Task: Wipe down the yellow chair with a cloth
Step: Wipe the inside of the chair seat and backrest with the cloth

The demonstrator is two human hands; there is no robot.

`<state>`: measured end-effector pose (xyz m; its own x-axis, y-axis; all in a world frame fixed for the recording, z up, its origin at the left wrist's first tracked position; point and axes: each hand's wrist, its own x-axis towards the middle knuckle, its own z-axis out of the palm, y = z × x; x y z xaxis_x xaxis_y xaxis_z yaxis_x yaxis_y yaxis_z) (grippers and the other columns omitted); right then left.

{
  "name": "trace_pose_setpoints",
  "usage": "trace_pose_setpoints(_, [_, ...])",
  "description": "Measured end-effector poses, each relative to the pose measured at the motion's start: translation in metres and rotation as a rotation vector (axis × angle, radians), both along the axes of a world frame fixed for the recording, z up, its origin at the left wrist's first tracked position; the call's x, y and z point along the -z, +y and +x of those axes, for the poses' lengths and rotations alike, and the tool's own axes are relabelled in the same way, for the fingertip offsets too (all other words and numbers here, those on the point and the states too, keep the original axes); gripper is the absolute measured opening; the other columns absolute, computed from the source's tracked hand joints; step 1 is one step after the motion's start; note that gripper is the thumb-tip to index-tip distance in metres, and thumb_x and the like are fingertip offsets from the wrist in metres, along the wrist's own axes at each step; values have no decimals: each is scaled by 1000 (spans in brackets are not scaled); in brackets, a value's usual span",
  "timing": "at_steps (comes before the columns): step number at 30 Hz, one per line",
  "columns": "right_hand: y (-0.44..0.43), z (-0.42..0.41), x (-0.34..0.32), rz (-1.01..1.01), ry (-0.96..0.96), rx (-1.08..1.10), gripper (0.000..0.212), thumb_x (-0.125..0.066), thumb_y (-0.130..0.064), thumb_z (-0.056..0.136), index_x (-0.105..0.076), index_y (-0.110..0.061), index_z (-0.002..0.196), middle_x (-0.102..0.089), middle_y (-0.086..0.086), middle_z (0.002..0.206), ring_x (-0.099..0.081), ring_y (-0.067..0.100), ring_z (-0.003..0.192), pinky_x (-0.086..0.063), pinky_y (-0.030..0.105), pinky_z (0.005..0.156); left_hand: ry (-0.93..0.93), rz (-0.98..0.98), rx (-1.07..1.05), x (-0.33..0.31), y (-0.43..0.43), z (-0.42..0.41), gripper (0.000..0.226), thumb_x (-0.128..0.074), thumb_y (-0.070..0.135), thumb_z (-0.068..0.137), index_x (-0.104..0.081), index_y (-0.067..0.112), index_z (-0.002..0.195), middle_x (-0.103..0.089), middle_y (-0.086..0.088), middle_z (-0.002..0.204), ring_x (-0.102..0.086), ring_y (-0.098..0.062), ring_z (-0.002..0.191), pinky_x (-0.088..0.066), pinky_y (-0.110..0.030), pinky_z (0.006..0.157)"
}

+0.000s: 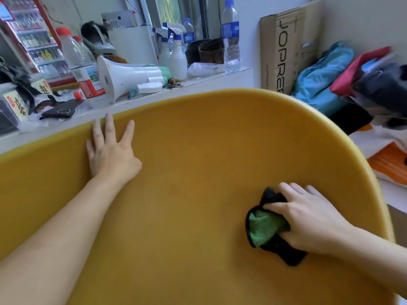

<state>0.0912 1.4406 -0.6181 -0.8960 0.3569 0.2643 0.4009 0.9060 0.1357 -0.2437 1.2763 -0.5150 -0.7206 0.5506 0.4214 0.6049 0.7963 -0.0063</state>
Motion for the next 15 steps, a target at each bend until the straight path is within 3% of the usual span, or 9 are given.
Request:
trace_pose_setpoints(3, [32, -16, -38, 290, 107, 48, 39, -64, -37, 56, -71, -23, 91, -55, 4, 99, -54, 28, 96, -35, 43, 84, -191, -116, 72, 32, -5, 27, 79, -53, 21, 82, -15, 45, 147, 19, 6, 158, 15, -19, 145, -19, -53, 113])
trace_pose_setpoints(6, [58, -42, -90, 336, 273, 189, 42, -72, -20, 62, -68, -12, 104, -53, 12, 117, -48, 34, 109, -36, 45, 92, -261, -322, 80, 80, -19, 54, 74, -47, 24, 87, -10, 48, 147, 26, 7, 156, 21, -23, 144, -24, -59, 108])
trace_pose_setpoints(8, [54, -45, -88, 315, 226, 222, 43, -71, -19, 63, -66, -11, 105, -51, 12, 118, -48, 34, 107, -42, 44, 86, -246, -408, 82, 104, -25, 66, 77, -46, 23, 87, -3, 47, 147, 29, 4, 155, 24, -27, 143, -22, -62, 107])
trace_pose_setpoints(10, [39, -34, -64, 237, 137, 221, 42, -66, -30, 64, -64, -17, 103, -47, 6, 114, -46, 29, 104, -43, 38, 78, -228, -419, 85, 117, -29, 73, 78, -45, 23, 88, 0, 46, 147, 27, 2, 156, 22, -29, 143, -23, -63, 107])
trace_pose_setpoints(15, [-18, 13, -7, -128, -97, 95, 44, -52, -56, 72, -57, -27, 105, -39, -7, 98, -43, 15, 98, -41, 25, 75, -276, -400, 107, 133, -33, 93, 75, -44, 23, 90, -2, 40, 149, 20, 0, 158, 14, -28, 145, -28, -57, 108])
